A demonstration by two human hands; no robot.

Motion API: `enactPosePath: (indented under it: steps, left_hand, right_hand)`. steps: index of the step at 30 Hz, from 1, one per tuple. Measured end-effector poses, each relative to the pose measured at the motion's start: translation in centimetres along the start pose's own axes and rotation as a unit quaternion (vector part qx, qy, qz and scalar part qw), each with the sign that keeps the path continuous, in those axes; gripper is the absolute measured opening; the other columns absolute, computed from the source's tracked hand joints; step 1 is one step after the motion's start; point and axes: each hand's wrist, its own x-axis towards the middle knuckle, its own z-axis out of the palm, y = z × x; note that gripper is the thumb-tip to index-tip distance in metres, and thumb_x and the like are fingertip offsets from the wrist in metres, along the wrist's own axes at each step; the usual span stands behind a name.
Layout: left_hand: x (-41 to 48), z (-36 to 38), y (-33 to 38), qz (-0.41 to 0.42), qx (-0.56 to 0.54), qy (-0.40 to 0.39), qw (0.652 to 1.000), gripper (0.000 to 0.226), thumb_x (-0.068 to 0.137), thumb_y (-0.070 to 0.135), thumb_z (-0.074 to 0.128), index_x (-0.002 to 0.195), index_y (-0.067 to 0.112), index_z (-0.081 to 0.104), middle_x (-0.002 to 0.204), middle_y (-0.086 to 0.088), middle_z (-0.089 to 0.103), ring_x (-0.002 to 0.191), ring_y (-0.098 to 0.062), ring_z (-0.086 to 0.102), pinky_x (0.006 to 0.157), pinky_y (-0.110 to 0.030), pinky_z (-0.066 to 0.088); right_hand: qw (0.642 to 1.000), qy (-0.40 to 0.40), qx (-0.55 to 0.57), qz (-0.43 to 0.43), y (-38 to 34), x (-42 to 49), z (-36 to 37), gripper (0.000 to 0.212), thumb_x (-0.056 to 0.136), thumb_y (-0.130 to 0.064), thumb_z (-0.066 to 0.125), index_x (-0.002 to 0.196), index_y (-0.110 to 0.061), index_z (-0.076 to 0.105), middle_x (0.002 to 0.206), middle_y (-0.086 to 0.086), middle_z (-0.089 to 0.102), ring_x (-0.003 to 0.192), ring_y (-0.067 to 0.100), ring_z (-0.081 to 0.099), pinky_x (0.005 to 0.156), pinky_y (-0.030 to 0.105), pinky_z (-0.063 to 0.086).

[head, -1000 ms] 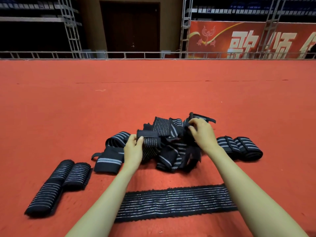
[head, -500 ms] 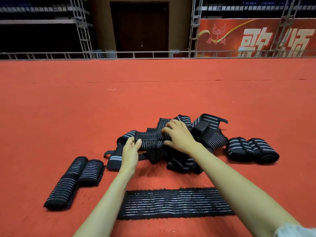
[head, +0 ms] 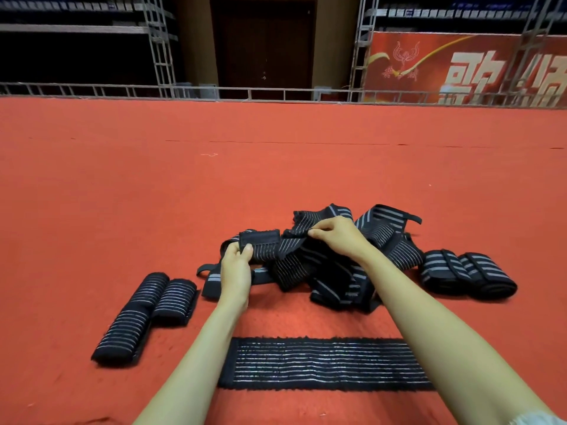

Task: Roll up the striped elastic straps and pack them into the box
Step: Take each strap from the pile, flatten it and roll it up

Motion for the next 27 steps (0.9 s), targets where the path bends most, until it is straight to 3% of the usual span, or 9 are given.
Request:
enactPosePath:
  steps: [2,5,10,12,15,18,22,24,27]
  left_hand:
    - [-0.6,0.2,0.2,0.018,0.018,-0.009,1.0,0.015,0.092,0.022,0.048,0.08,0.025,0.057,0.087,0.0,0.063,0.085,-0.021,0.056,0.087,-0.046,0.045]
    - [-1.2,0.5,0.3,0.042,0.045,-0.021,0.998,0.016,0.096,0.017,0.046,0.083,0.018,0.054,0.086,-0.001,0.061,0.083,-0.02,0.055,0.077,-0.038,0.041]
    - [-2.0,-0.9,1.2,0.091,0.119,0.019,0.989,0.012,0.096,0.019,0.045,0.087,0.016,0.054,0.082,0.001,0.061,0.074,-0.016,0.053,0.068,-0.035,0.039]
    - [-2.4,-2.4,1.0,0.097,0.12,0.04,0.987,0.011,0.097,0.015,0.045,0.091,0.013,0.055,0.083,0.003,0.061,0.076,-0.011,0.054,0.067,-0.03,0.039]
    - [-2.7,-3.6,1.0,0.081,0.099,0.05,0.991,0.012,0.097,0.012,0.045,0.088,0.009,0.053,0.077,0.004,0.057,0.071,-0.01,0.051,0.063,-0.025,0.038]
    - [-2.7,-2.9,1.7,0.064,0.058,0.064,0.994,0.018,0.097,0.013,0.045,0.08,0.016,0.049,0.072,0.005,0.052,0.066,-0.01,0.046,0.061,-0.026,0.036]
    - [-2.4,-2.7,2.4,0.028,-0.043,0.085,0.995,0.016,0.097,0.017,0.046,0.081,0.018,0.051,0.08,0.0,0.058,0.079,-0.02,0.055,0.078,-0.039,0.047]
    - [-2.4,-3.3,3.1,0.042,-0.023,0.107,0.993,0.013,0.096,0.019,0.047,0.084,0.019,0.051,0.082,0.001,0.058,0.08,-0.02,0.054,0.078,-0.04,0.047]
    - [-3.1,-4.4,4.0,0.098,0.048,0.141,0.984,0.011,0.098,0.02,0.043,0.093,0.012,0.049,0.076,0.004,0.05,0.069,-0.013,0.045,0.062,-0.027,0.037]
  right_hand:
    - [0.997,0.041,0.028,0.059,-0.1,0.3,0.0,0.016,0.09,-0.031,0.062,0.092,-0.021,0.074,0.091,-0.003,0.069,0.086,0.013,0.06,0.078,0.027,0.045]
    - [0.991,0.078,0.033,0.105,-0.4,0.9,0.8,0.013,0.088,-0.03,0.062,0.087,-0.024,0.073,0.096,-0.001,0.069,0.092,0.019,0.061,0.085,0.031,0.049]
    - [0.962,0.162,0.127,0.179,0.6,1.8,1.3,0.013,0.078,-0.021,0.061,0.073,-0.014,0.072,0.089,0.008,0.071,0.091,0.028,0.065,0.082,0.036,0.052]
    - [0.955,0.198,0.106,0.193,1.7,1.8,0.2,0.017,0.081,-0.022,0.059,0.083,-0.014,0.073,0.098,0.012,0.071,0.099,0.031,0.064,0.085,0.035,0.05]
    - [0.978,0.141,0.002,0.157,2.0,1.3,-0.4,0.022,0.088,-0.027,0.057,0.102,-0.019,0.073,0.11,0.008,0.07,0.108,0.029,0.06,0.091,0.034,0.046]
    - [0.989,0.063,-0.11,0.071,1.2,0.3,1.4,0.03,0.085,-0.019,0.056,0.112,-0.021,0.068,0.117,0.008,0.067,0.114,0.029,0.057,0.095,0.036,0.045]
    - [0.968,0.001,-0.241,-0.063,-0.2,-1.8,3.7,0.06,0.082,-0.021,0.057,0.14,-0.026,0.041,0.141,0.002,0.039,0.138,0.024,0.026,0.111,0.051,0.025]
    - [0.946,0.009,-0.309,-0.098,-0.2,-2.1,4.3,0.048,0.088,-0.029,0.057,0.135,-0.026,0.047,0.138,0.0,0.041,0.137,0.023,0.027,0.11,0.05,0.022]
    - [0.945,0.046,-0.318,-0.058,0.1,-1.9,3.8,0.029,0.096,-0.035,0.048,0.122,-0.026,0.059,0.128,0.001,0.053,0.125,0.027,0.042,0.101,0.043,0.032]
